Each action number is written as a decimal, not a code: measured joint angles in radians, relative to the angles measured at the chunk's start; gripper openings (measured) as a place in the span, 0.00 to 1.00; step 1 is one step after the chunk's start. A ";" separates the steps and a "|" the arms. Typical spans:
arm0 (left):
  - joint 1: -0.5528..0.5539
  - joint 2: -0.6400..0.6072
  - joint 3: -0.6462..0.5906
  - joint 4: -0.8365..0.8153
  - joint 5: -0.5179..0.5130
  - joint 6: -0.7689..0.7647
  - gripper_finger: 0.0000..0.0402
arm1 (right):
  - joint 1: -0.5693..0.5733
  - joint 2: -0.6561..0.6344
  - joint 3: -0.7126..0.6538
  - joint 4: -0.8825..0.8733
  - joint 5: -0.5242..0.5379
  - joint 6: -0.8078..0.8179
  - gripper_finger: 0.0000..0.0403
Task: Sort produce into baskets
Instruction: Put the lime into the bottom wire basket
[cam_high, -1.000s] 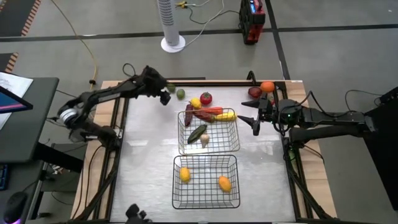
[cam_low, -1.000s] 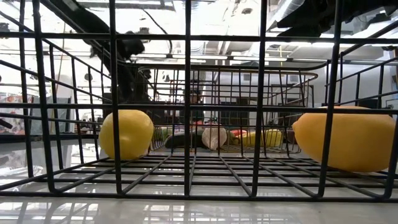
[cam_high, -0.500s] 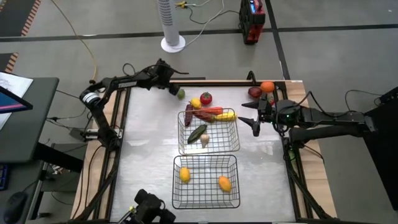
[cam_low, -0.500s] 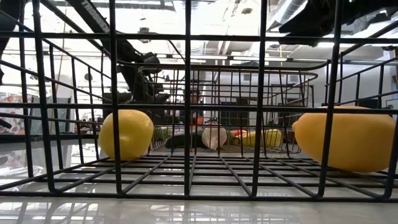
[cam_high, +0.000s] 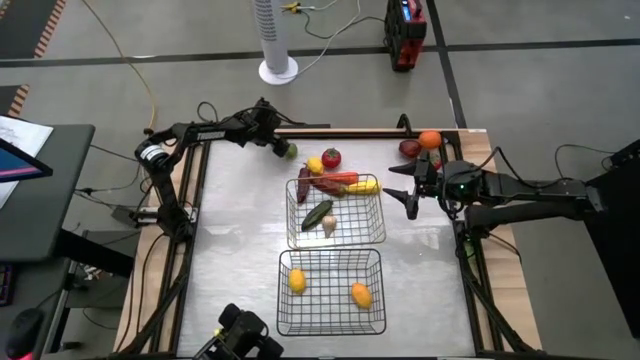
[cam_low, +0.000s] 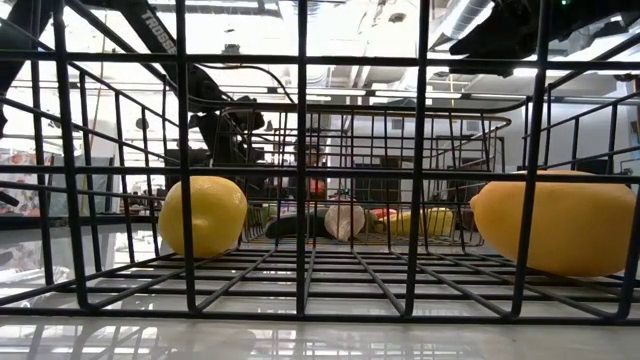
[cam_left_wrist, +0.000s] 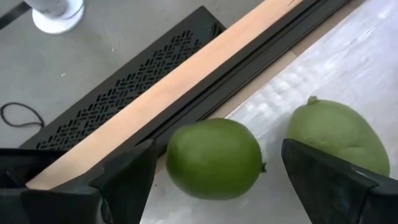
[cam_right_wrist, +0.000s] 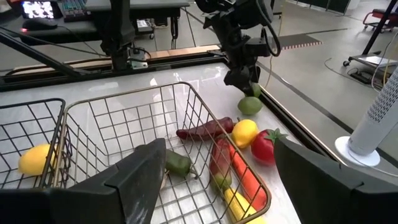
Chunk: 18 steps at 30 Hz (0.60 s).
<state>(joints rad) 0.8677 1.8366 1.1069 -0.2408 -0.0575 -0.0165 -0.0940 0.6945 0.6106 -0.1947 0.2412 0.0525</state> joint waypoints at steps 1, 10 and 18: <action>0.000 0.000 0.000 -0.005 -0.001 0.001 0.82 | 0.000 0.000 0.000 0.000 0.000 0.000 0.81; 0.000 -0.001 0.000 -0.032 -0.001 0.012 0.60 | 0.000 0.000 0.000 0.000 0.000 0.001 0.81; -0.006 -0.024 -0.001 -0.056 0.026 0.009 0.43 | 0.000 0.000 0.000 0.000 0.000 0.001 0.81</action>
<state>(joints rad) 0.8615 1.8123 1.1061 -0.2966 -0.0315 -0.0078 -0.0940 0.6945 0.6106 -0.1944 0.2409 0.0532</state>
